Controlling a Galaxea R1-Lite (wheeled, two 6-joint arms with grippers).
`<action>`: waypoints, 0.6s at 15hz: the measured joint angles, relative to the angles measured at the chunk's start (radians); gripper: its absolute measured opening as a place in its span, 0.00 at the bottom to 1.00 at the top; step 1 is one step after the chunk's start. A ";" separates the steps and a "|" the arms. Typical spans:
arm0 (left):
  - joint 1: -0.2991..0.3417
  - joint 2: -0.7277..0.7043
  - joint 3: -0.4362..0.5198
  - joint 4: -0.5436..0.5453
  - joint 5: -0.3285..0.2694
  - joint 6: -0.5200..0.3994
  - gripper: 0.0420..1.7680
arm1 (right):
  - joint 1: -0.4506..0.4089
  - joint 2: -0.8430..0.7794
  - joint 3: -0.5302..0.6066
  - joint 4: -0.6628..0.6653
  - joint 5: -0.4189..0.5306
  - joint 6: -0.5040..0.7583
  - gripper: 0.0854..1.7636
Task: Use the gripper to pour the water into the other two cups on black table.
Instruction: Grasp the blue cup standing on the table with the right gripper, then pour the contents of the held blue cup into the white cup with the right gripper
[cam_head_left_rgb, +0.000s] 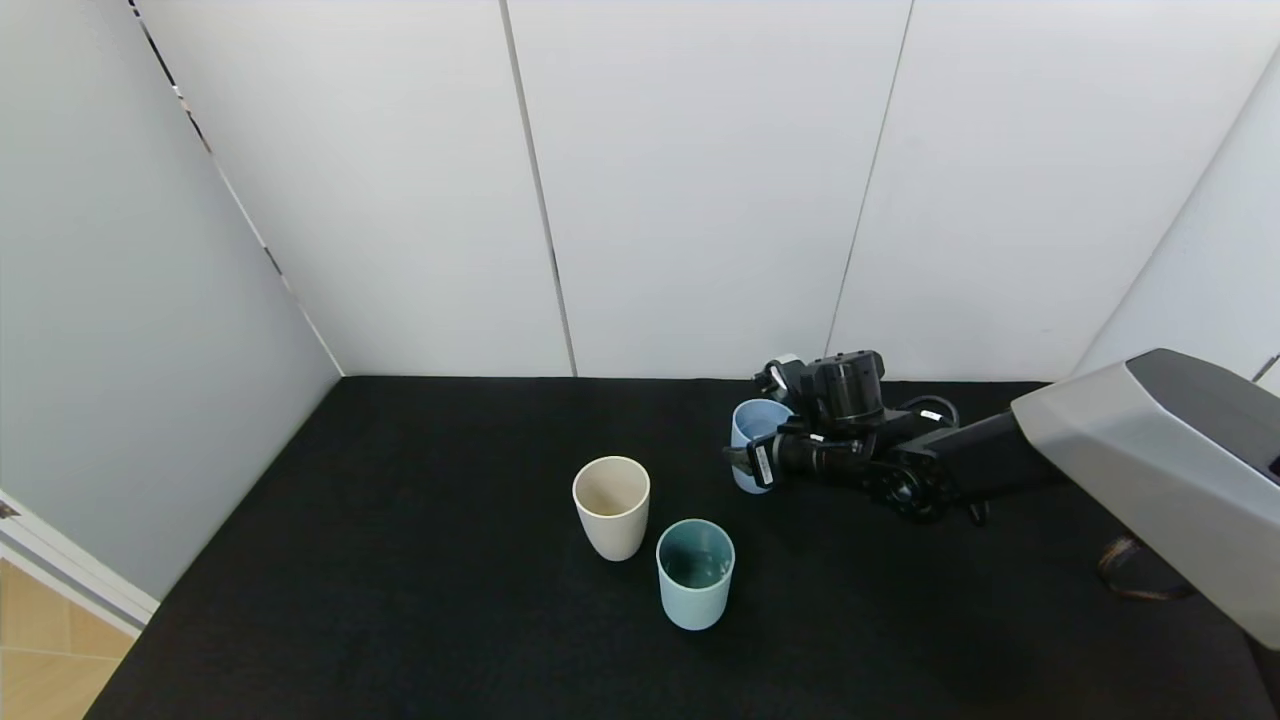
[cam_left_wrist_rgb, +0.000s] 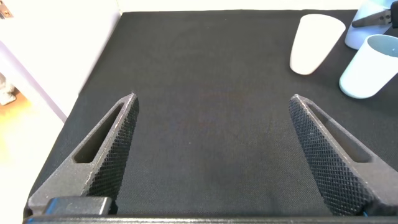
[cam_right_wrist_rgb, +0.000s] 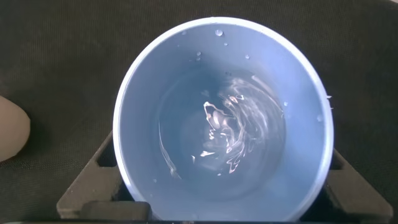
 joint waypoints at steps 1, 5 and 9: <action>0.000 0.000 0.000 0.000 0.000 0.000 0.97 | 0.002 -0.005 0.000 0.003 0.000 0.000 0.74; 0.000 0.000 0.000 0.000 0.000 0.000 0.97 | 0.029 -0.044 -0.011 0.038 -0.014 -0.001 0.74; 0.000 0.000 0.000 0.000 0.000 0.000 0.97 | 0.046 -0.077 -0.080 0.139 -0.056 -0.016 0.74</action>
